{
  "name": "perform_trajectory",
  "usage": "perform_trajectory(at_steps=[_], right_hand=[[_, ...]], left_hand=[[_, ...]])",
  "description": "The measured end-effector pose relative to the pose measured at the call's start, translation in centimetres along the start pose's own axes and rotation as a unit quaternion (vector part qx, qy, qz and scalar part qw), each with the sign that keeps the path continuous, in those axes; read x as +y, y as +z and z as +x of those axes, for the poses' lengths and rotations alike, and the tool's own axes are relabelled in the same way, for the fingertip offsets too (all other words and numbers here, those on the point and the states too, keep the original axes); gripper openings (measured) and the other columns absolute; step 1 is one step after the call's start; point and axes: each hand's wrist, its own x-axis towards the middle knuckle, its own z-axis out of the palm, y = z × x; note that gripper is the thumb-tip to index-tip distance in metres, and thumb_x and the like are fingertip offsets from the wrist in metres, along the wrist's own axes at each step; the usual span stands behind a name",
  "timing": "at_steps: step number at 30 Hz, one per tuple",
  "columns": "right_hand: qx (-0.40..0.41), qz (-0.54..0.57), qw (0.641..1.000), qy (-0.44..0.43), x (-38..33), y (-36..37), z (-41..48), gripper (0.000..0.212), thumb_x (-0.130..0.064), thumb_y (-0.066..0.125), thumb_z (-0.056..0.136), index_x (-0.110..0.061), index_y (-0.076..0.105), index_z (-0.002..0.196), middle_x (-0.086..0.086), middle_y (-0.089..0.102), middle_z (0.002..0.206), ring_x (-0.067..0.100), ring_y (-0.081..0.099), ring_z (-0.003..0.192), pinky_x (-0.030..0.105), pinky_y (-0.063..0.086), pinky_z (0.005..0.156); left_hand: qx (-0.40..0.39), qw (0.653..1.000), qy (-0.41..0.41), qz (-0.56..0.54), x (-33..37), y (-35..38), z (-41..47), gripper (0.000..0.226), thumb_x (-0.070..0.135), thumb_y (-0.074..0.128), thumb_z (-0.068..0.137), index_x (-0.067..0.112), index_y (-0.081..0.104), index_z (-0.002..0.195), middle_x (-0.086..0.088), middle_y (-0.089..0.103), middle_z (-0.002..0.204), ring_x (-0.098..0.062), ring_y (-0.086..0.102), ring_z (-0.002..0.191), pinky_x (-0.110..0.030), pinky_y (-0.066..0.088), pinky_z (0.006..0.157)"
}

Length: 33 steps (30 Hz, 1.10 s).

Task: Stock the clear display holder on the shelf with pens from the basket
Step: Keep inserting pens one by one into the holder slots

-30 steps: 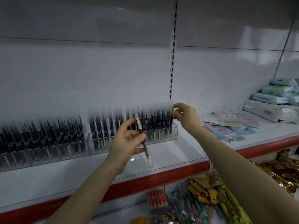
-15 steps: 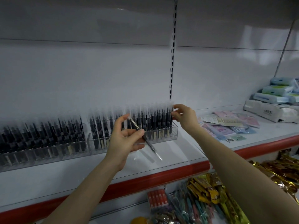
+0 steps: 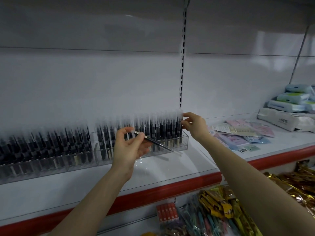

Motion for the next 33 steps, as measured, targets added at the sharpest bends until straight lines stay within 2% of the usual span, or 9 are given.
perform_trajectory(at_steps=[7, 12, 15, 17, 19, 21, 23, 26, 33], right_hand=[[0.121, 0.194, 0.970, 0.084, 0.2, -0.8, -3.9, 0.025, -0.012, 0.053, 0.093, 0.004, 0.056, 0.112, 0.008, 0.064, 0.082, 0.017, 0.062, 0.071, 0.026, 0.054, 0.065], [-0.017, 0.438, 0.882, 0.171, -1.6, 0.1, -7.5, 0.020, -0.021, 0.054, 0.093, -0.002, 0.059, 0.093, 0.011, 0.068, 0.080, 0.014, 0.067, 0.064, 0.019, 0.055, 0.058], [-0.053, 0.494, 0.850, 0.176, -2.4, 0.7, -7.9, 0.021, -0.022, 0.054, 0.093, -0.002, 0.059, 0.097, 0.011, 0.068, 0.088, 0.014, 0.069, 0.071, 0.019, 0.055, 0.060], [-0.054, 0.503, 0.846, 0.172, -2.6, 0.8, -8.0, 0.017, -0.016, 0.055, 0.093, -0.001, 0.059, 0.099, 0.010, 0.067, 0.086, 0.013, 0.069, 0.068, 0.018, 0.054, 0.057], [-0.047, 0.498, 0.848, 0.174, -2.6, 0.7, -7.9, 0.008, -0.011, 0.055, 0.092, -0.003, 0.058, 0.092, 0.007, 0.068, 0.073, 0.012, 0.067, 0.059, 0.018, 0.054, 0.054], [-0.026, 0.478, 0.861, 0.171, -2.6, 0.3, -7.6, 0.005, -0.008, 0.057, 0.091, -0.004, 0.056, 0.091, 0.007, 0.067, 0.069, 0.012, 0.065, 0.055, 0.019, 0.054, 0.053], [0.011, 0.428, 0.891, 0.152, -2.5, -0.4, -7.0, 0.005, -0.008, 0.059, 0.089, -0.005, 0.054, 0.091, 0.010, 0.064, 0.073, 0.013, 0.063, 0.054, 0.020, 0.055, 0.054], [0.071, 0.310, 0.942, 0.109, -2.4, -1.5, -6.2, 0.008, -0.008, 0.057, 0.090, -0.007, 0.055, 0.098, 0.010, 0.064, 0.079, 0.014, 0.063, 0.063, 0.023, 0.056, 0.063], [0.133, 0.116, 0.984, 0.012, -1.5, -2.2, -3.7, 0.021, -0.015, 0.053, 0.094, -0.013, 0.059, 0.113, 0.006, 0.068, 0.090, 0.017, 0.066, 0.082, 0.030, 0.052, 0.078]], left_hand=[[0.018, 0.998, 0.030, -0.053, -0.2, 1.4, 0.1, 0.026, 0.002, 0.056, 0.090, 0.015, 0.036, 0.080, -0.011, 0.064, 0.087, -0.018, 0.070, 0.082, -0.022, 0.057, 0.072], [-0.014, 0.998, 0.060, 0.005, -1.4, 3.2, -0.6, 0.024, 0.004, 0.057, 0.089, 0.012, 0.037, 0.078, -0.005, 0.066, 0.088, -0.014, 0.066, 0.094, -0.021, 0.056, 0.077], [-0.035, 0.988, 0.096, 0.114, -2.5, 3.3, -1.2, 0.026, 0.005, 0.060, 0.087, 0.016, 0.039, 0.078, -0.020, 0.065, 0.079, -0.021, 0.060, 0.076, -0.038, 0.049, 0.069], [-0.049, 0.971, 0.133, 0.195, -2.9, 3.0, -1.5, 0.027, 0.008, 0.063, 0.086, 0.018, 0.040, 0.076, -0.021, 0.059, 0.068, -0.021, 0.051, 0.062, -0.033, 0.043, 0.059], [-0.082, 0.951, 0.158, 0.253, -3.0, 2.6, -1.8, 0.025, 0.011, 0.064, 0.086, 0.021, 0.042, 0.079, -0.001, 0.058, 0.064, -0.005, 0.048, 0.056, -0.017, 0.038, 0.054], [-0.134, 0.929, 0.142, 0.314, -3.1, 1.9, -2.1, 0.022, 0.017, 0.065, 0.085, 0.023, 0.046, 0.092, 0.010, 0.063, 0.090, 0.005, 0.056, 0.080, -0.010, 0.042, 0.069], [-0.182, 0.884, 0.099, 0.418, -3.5, 0.8, -2.1, 0.034, 0.029, 0.065, 0.086, 0.023, 0.048, 0.115, 0.004, 0.058, 0.120, -0.006, 0.052, 0.113, -0.021, 0.040, 0.090], [-0.219, 0.799, 0.048, 0.558, -3.8, -0.3, -2.4, 0.056, 0.048, 0.057, 0.086, 0.024, 0.043, 0.135, 0.001, 0.048, 0.139, -0.014, 0.043, 0.128, -0.030, 0.035, 0.104], [-0.212, 0.714, 0.100, 0.660, -4.7, -0.5, -3.1, 0.051, 0.058, 0.043, 0.089, 0.018, 0.063, 0.114, 0.002, 0.061, 0.121, -0.016, 0.052, 0.112, -0.028, 0.042, 0.094]])
